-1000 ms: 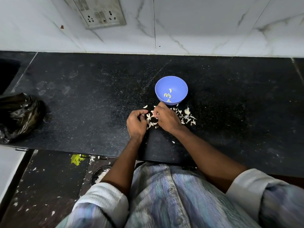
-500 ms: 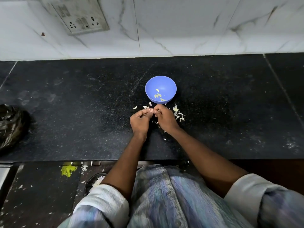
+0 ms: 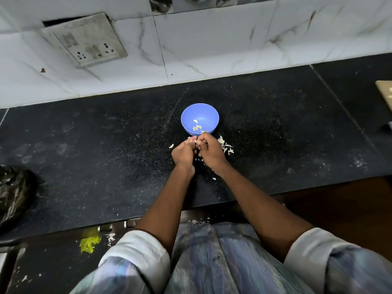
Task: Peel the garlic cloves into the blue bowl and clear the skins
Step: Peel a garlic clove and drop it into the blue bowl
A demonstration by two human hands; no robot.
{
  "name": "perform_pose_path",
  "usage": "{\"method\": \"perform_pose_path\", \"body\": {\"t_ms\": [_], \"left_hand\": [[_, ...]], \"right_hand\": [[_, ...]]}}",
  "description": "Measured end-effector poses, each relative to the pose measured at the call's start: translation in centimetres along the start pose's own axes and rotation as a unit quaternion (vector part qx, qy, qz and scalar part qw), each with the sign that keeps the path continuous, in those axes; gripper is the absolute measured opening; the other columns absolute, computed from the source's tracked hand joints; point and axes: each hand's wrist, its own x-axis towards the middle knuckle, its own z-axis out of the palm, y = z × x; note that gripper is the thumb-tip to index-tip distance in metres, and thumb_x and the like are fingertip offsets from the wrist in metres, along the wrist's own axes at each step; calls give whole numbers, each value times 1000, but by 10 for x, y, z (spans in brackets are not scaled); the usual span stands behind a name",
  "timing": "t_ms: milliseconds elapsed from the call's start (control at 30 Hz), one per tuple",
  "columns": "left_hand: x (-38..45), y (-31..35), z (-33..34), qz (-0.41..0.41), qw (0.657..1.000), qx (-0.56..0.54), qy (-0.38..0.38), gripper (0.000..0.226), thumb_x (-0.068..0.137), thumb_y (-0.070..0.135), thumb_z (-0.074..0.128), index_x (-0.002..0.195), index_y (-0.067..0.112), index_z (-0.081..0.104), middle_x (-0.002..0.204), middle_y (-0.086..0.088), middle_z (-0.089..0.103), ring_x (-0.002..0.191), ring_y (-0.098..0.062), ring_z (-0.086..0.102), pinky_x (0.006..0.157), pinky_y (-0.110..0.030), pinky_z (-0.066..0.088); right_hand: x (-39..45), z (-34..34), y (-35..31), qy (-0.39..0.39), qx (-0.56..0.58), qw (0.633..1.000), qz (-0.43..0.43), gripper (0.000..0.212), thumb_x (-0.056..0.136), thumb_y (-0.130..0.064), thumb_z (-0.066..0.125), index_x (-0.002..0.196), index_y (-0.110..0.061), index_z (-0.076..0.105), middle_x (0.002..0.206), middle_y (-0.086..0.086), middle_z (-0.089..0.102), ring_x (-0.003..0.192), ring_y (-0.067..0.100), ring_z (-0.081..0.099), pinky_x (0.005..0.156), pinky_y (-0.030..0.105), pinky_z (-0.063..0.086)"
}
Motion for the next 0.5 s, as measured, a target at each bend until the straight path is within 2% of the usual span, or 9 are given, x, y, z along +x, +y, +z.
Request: {"method": "perform_pose_path", "body": {"t_ms": [133,300,400,500], "left_hand": [[6,7,-7,-58,998,-5,-31,27,100,-4,56,111,3,78,79,-1,78,66,-6,68,61,-15,58],[9,7,-6,-86,995,2,-41,39,93,-13,46,102,8,78,84,-2,78,71,-7,68,74,-18,59],[15,5,-4,-108,993,-18,-51,40,95,-13,43,100,9,76,76,3,78,68,-4,68,71,-16,59],[19,3,0,-126,990,-35,-59,38,98,-11,42,100,12,72,72,4,76,66,-3,67,68,-15,60]], "right_hand": [[-3,-6,1,-2,-20,1000,-8,17,100,-13,49,86,-22,53,78,-7,61,75,22,61,74,48,55],[-3,-8,3,-28,-56,997,-40,20,99,-1,44,91,-18,50,81,-9,55,78,15,53,73,42,49],[4,-12,3,-40,-58,996,-46,20,95,-1,43,87,-19,48,77,-10,52,75,15,51,70,40,47],[9,-16,8,-53,-65,996,-41,19,94,-3,44,87,-19,50,79,-11,55,79,15,53,74,41,48]]}}
